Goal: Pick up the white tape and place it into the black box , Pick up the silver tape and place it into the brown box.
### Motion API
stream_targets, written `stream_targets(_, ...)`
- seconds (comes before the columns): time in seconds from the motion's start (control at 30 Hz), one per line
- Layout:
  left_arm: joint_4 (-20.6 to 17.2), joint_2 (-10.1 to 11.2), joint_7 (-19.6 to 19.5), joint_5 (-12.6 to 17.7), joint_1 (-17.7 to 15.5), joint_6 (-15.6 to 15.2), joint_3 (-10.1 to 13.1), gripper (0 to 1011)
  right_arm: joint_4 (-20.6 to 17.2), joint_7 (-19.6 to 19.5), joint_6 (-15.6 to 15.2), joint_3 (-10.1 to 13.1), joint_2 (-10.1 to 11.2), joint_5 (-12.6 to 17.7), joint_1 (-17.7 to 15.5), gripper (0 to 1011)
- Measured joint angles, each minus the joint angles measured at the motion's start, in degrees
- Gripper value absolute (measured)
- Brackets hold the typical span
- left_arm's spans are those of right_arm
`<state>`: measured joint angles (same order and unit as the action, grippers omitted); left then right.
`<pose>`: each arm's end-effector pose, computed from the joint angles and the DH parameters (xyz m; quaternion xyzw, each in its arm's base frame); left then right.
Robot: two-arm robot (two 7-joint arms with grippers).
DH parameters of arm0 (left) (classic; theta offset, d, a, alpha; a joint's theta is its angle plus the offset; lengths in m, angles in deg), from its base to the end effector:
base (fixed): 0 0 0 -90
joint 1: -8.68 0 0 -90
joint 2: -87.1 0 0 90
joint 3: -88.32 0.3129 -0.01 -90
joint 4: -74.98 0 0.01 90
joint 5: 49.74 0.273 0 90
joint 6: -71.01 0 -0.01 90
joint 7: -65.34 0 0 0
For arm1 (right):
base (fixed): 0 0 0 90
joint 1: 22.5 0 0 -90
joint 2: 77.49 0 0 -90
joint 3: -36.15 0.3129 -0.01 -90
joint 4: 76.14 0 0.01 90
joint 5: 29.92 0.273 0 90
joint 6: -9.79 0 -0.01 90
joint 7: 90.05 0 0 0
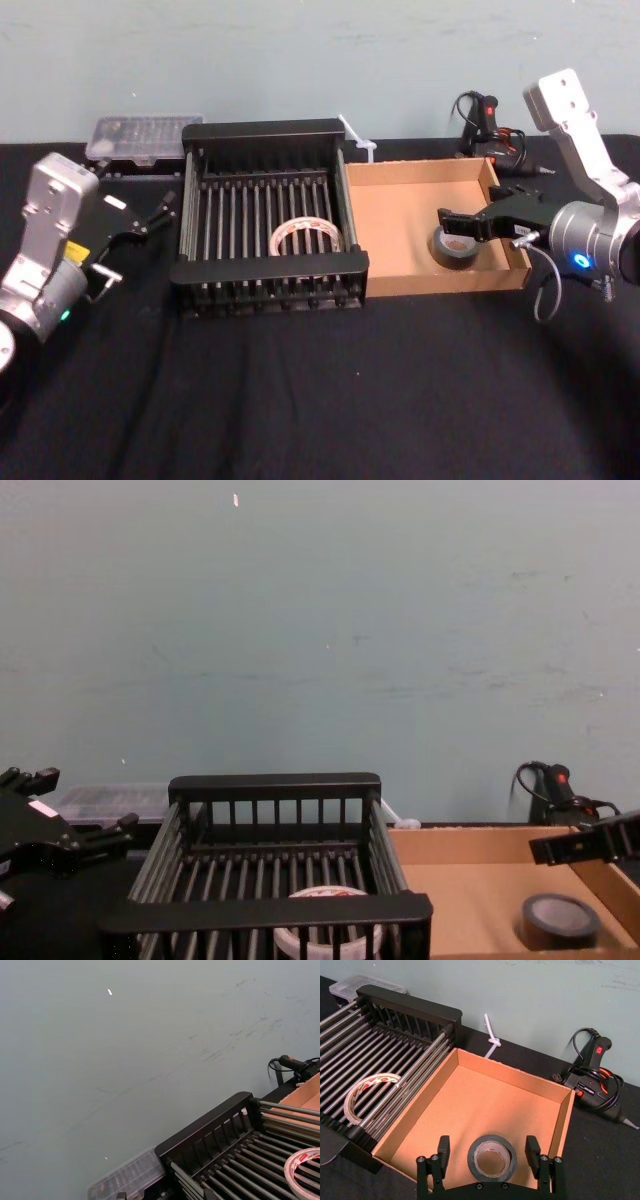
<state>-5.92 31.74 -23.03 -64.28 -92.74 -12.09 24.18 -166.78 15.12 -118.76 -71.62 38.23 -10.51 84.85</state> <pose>0.3279 0.1051 -0.3140 0.1416 -0.1324 0.5800 0.7912 0.3631 -0.0595 -0.2352 -0.2340 0.1165 -0.5015 0.8247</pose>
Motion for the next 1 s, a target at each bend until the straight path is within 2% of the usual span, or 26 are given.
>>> stream_targets(0.1,0.0,0.0,0.0,0.0,0.0,0.0,0.0,1001,0.0,0.0,0.0,0.0,0.0,0.0,0.0,1002)
stream_targets(0.47,0.0,0.0,0.0,0.0,0.0,0.0,0.0,1001,0.0,0.0,0.0,0.0,0.0,0.0,0.0,1002)
stream_targets(0.67,0.0,0.0,0.0,0.0,0.0,0.0,0.0,1002,-1.3,-1.2,2.1,1.5,-0.9,-1.1,-1.7,1002)
stream_targets(0.73,0.0,0.0,0.0,0.0,0.0,0.0,0.0,1001,-2.2,-2.8,4.6,2.3,-1.6,-2.1,-3.1,1002)
stream_targets(0.77,0.0,0.0,0.0,0.0,0.0,0.0,0.0,1001,-2.7,-4.2,6.9,2.7,-2.1,-3.1,-4.3,1002)
stream_targets(0.8,0.0,0.0,0.0,0.0,0.0,0.0,0.0,1001,-2.7,-4.2,6.9,2.7,-2.1,-3.1,-4.3,1003)
stream_targets(0.83,0.0,0.0,0.0,0.0,0.0,0.0,0.0,1001,-3.2,-5.6,9.3,3.1,-2.6,-4.2,-5.4,1002)
stream_targets(0.97,0.0,0.0,0.0,0.0,0.0,0.0,0.0,1001,-3.6,-9.4,15.7,3.1,-3.7,-7.7,-8.5,1003)
stream_targets(1.0,0.0,0.0,0.0,0.0,0.0,0.0,0.0,1001,-3.3,-11.0,18.6,2.9,-4.1,-9.5,-9.6,1002)
